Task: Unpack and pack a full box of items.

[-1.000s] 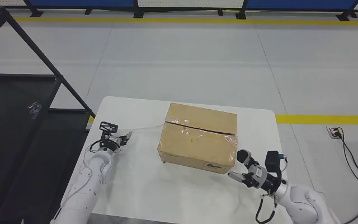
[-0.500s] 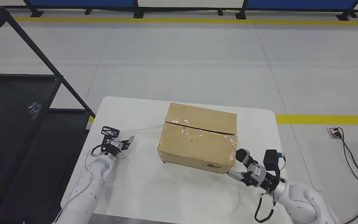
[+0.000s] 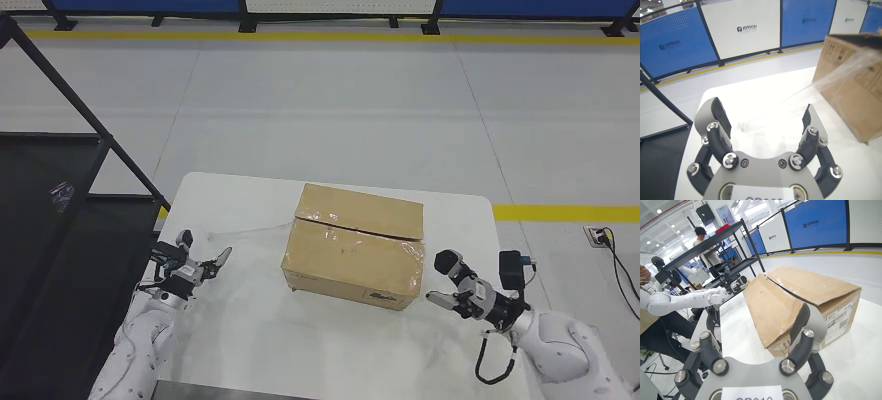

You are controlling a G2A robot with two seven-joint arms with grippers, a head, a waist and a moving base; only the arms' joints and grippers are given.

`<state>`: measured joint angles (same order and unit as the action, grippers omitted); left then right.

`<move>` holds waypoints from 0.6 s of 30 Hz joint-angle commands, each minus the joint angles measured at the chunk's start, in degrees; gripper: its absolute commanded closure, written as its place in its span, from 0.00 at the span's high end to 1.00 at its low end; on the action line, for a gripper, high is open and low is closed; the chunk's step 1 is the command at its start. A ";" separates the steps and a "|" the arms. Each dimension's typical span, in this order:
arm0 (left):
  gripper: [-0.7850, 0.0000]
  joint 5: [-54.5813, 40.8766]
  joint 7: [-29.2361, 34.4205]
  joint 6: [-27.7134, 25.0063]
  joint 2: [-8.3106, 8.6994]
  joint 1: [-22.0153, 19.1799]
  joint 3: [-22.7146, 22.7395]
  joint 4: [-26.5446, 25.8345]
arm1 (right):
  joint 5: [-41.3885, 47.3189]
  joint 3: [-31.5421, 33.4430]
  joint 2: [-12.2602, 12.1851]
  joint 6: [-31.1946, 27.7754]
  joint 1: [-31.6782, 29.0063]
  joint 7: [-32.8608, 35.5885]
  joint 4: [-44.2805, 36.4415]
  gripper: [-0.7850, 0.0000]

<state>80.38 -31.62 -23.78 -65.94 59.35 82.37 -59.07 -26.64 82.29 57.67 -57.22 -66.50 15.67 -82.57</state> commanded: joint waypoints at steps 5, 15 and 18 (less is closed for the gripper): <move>1.00 -5.50 0.11 -4.94 1.11 10.81 5.28 -16.16 | 15.97 -4.76 -0.28 1.75 7.59 11.73 7.01 1.00; 1.00 -15.49 -0.42 -10.03 1.22 15.92 8.12 -23.12 | 32.83 -9.25 -0.65 6.72 15.65 27.89 15.91 1.00; 1.00 -16.29 -0.06 -7.44 1.04 16.16 8.16 -23.85 | 35.10 -10.18 -0.60 6.60 16.94 30.40 17.62 1.00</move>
<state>64.32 -31.83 -32.14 -64.82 75.46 90.65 -82.61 7.77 72.40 57.03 -50.30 -49.91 45.37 -65.42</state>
